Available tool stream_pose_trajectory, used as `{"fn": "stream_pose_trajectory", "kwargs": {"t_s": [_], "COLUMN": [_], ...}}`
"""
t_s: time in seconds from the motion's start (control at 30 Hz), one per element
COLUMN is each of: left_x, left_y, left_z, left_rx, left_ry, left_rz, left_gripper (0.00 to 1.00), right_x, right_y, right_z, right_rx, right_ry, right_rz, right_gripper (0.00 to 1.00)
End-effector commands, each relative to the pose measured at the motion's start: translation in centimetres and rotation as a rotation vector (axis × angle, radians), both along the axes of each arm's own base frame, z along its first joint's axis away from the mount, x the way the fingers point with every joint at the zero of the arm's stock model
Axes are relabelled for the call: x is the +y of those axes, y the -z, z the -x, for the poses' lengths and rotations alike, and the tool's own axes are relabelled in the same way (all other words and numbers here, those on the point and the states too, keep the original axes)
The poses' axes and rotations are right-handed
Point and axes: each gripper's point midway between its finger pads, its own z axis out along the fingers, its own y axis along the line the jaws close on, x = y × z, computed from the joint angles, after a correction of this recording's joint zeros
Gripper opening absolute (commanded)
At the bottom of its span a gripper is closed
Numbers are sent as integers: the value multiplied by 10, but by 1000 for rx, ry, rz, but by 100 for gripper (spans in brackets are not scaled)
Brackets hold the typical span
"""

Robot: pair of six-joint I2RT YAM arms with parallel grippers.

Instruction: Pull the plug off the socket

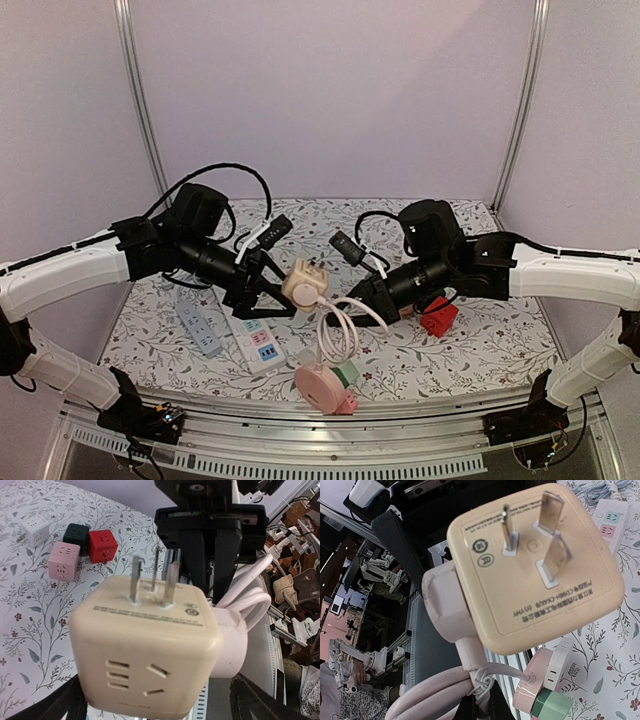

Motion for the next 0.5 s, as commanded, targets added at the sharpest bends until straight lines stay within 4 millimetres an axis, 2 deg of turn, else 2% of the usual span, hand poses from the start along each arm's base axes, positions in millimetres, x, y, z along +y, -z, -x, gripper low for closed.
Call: {"fn": "stream_pose_trajectory", "kwargs": {"t_s": [0.0, 0.23, 0.47], "left_x": [-2, -9, -12], "left_y": [1, 6, 8], "left_z": [23, 32, 31], "left_rx": [5, 41, 40], "left_ry": [92, 138, 131], "left_rz": [8, -1, -15], "left_gripper": [93, 78, 70], "right_x": [10, 13, 14], "right_y": [-39, -40, -38], "right_z": [6, 8, 9], "right_rx": [-22, -6, 8], "right_ry": [-70, -93, -106], "right_rz": [-109, -109, -106], "right_gripper": [0, 0, 0]}}
